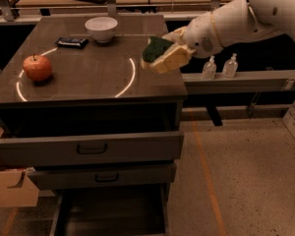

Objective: Place sponge into bottom drawer

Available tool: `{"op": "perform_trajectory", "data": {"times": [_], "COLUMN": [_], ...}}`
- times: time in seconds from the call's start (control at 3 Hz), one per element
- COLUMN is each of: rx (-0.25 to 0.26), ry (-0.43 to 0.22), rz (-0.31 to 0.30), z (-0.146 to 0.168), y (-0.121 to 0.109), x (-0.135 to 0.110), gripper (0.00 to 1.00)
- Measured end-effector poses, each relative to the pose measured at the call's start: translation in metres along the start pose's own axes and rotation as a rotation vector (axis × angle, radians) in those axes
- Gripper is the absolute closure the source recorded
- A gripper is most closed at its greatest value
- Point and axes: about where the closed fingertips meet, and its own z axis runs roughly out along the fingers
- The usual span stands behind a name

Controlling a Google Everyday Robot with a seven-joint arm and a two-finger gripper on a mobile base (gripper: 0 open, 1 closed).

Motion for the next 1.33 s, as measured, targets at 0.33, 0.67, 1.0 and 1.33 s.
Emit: {"op": "perform_trajectory", "data": {"times": [0.33, 0.67, 1.0, 1.33], "rx": [-0.024, -0.024, -0.057, -0.064], "ry": [0.008, 0.008, 0.008, -0.032], "rz": [0.019, 0.019, 0.04, 0.078], "z": [-0.033, -0.033, -0.026, -0.022], "y": [0.037, 0.037, 0.065, 0.112], "x": [0.005, 0.005, 0.006, 0.003], "gripper": [1.0, 1.0, 1.0, 1.0]}}
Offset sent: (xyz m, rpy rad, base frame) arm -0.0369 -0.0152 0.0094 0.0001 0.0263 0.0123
